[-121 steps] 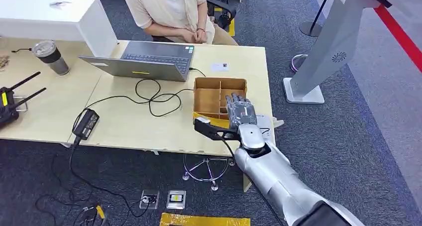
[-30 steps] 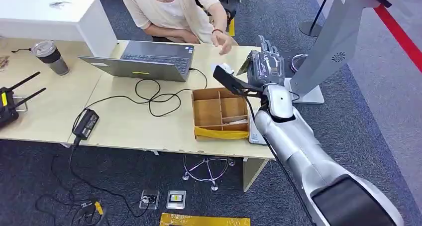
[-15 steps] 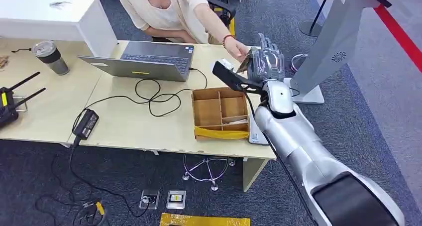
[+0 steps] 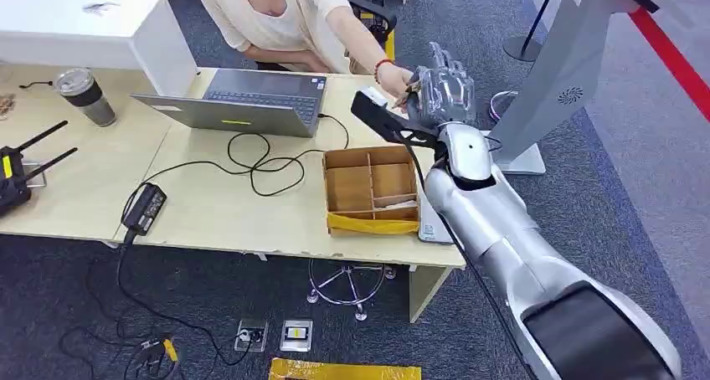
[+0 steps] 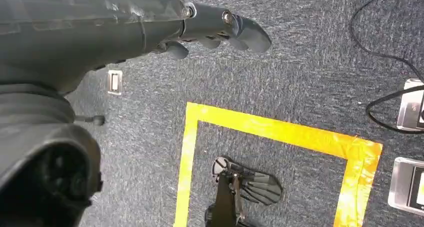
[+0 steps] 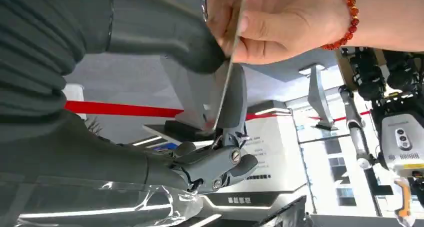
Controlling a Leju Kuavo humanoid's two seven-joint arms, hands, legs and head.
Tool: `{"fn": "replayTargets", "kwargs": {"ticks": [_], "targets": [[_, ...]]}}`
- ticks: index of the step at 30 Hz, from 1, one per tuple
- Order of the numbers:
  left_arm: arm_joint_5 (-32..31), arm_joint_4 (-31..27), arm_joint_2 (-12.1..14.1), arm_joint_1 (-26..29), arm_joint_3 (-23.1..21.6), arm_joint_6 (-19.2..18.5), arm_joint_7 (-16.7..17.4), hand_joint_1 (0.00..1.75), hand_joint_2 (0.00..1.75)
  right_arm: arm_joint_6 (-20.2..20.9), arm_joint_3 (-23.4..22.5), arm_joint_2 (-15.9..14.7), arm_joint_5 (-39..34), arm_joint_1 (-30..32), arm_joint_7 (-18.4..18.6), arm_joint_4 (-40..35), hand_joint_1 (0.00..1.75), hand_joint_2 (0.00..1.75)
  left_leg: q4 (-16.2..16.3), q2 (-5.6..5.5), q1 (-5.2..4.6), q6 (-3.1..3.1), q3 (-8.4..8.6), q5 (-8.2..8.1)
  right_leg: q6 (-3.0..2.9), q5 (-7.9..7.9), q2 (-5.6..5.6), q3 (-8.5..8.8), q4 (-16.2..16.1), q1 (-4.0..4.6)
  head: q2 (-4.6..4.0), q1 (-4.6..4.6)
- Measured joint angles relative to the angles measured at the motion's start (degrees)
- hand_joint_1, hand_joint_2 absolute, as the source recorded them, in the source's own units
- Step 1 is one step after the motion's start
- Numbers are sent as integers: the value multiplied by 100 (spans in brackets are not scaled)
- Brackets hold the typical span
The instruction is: Pass the card to the sensor for recognition and then transmit it.
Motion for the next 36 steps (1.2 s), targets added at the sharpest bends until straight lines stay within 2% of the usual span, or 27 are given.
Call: {"fn": "replayTargets", "kwargs": {"ticks": [1, 2, 3, 4, 21, 25, 32, 36], "targets": [[2, 0, 0, 1, -13, 0, -2, 0, 0, 4, -11, 2, 0, -4, 2, 0, 65, 175, 0, 0, 0, 0, 0, 0, 0, 0, 0, 0, 0, 0, 0, 0], [2, 0, 0, 3, -13, 0, -2, 0, 0, 9, -11, 0, 0, -4, 4, 0, 37, 175, 0, 0, 0, 0, 0, 0, 0, 0, 0, 0, 0, 0, 0, 0], [6, 0, -2, 6, -15, 0, -2, 0, 0, 13, -11, 0, 2, -4, 9, 0, 0, 175, 0, 0, 0, 0, 0, 0, 0, 0, -1, 0, 0, 0, 0, 2], [15, 0, -4, 7, -17, 0, -2, 0, 0, 13, -11, 0, 2, -4, 13, 0, 0, 0, 0, 0, 0, 0, 0, 0, 0, 0, 0, 0, 0, 0, 0, 0], [37, 0, -24, 6, -98, -24, -2, 0, 0, 175, -13, -11, -11, -2, 33, 0, 0, 0, 0, 0, 0, 0, 0, 0, 0, 0, 0, -1, 0, 0, 0, 2], [37, 0, -22, 6, -109, -44, -7, 0, 0, 444, -22, -9, -98, -3, 13, 2, 0, 0, 0, 0, 0, 0, 0, 0, 0, 0, 0, -1, 0, 0, 0, 0], [63, 0, 4, 9, -114, -33, -9, 0, 0, 389, -22, -7, -105, -3, 9, 2, 0, 0, 0, 0, 0, 0, 0, 0, 0, 0, 0, -1, 0, 0, 0, 0], [122, 0, 13, 24, -114, -24, -9, 0, 0, 275, -136, -26, -493, -10, -155, 2, 0, 0, 0, 0, 0, 0, 1, 0, 0, 0, 1, -2, 0, 0, 0, 0]]}}
